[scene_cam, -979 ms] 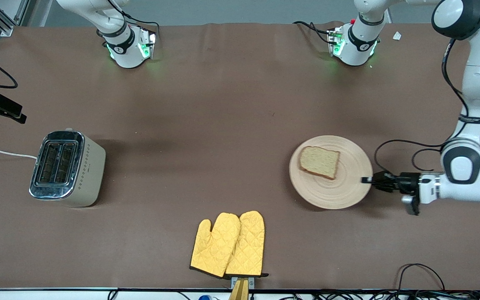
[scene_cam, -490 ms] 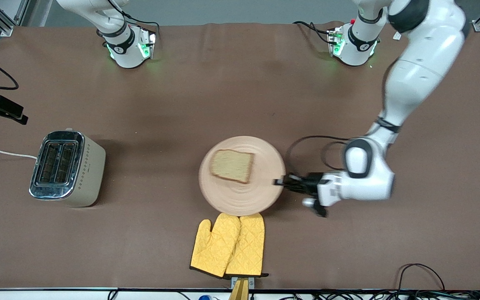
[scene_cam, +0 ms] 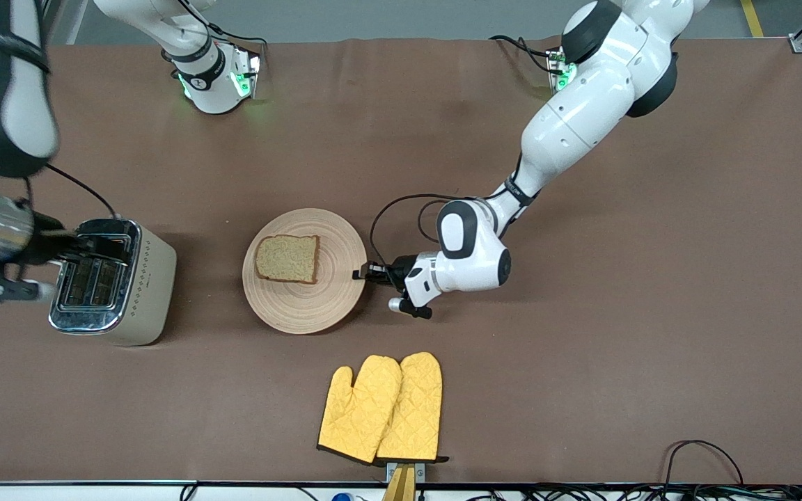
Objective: Move plate and put bread in toaster
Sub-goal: 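Push the plate with the left gripper toward the toaster, then grasp the bread slice with the right gripper while the left gripper withdraws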
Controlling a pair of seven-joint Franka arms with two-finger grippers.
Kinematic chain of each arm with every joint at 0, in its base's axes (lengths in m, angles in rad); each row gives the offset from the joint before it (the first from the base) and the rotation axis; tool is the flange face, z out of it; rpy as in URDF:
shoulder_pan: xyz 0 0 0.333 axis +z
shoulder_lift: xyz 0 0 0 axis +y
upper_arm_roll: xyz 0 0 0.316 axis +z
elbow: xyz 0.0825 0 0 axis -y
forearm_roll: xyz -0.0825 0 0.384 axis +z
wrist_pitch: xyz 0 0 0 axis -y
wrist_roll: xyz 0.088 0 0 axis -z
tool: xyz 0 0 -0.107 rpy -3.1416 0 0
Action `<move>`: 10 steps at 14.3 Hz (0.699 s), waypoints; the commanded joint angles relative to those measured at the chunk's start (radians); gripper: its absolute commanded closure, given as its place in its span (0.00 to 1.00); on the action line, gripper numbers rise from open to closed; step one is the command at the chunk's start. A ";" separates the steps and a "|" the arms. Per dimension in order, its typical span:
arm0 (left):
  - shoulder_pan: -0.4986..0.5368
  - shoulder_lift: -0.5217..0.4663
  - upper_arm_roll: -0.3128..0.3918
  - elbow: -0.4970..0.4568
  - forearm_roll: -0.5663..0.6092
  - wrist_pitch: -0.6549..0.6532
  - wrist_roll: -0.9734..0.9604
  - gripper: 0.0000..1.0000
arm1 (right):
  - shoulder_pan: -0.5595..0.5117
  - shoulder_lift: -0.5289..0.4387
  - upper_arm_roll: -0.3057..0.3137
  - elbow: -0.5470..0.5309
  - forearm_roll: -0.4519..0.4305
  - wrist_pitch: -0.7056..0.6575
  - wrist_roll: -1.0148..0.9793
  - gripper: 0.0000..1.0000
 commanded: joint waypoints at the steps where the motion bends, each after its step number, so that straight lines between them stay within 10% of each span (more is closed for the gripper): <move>1: 0.011 0.018 0.010 0.045 -0.021 -0.025 -0.009 1.00 | 0.070 -0.031 -0.002 -0.159 0.011 0.169 0.070 0.00; 3: 0.013 0.014 0.016 0.043 -0.019 -0.025 -0.011 0.87 | 0.092 -0.014 -0.001 -0.218 0.016 0.274 0.088 0.00; 4: 0.016 0.010 0.031 0.041 -0.018 -0.026 -0.011 0.62 | 0.090 0.010 -0.001 -0.232 0.054 0.310 0.089 0.00; 5: 0.022 0.003 0.042 0.038 -0.013 -0.029 -0.019 0.02 | 0.092 0.030 -0.001 -0.239 0.112 0.318 0.089 0.00; 10: 0.077 -0.075 0.117 0.048 0.278 -0.215 -0.184 0.00 | 0.227 0.102 -0.002 -0.313 0.174 0.443 0.099 0.00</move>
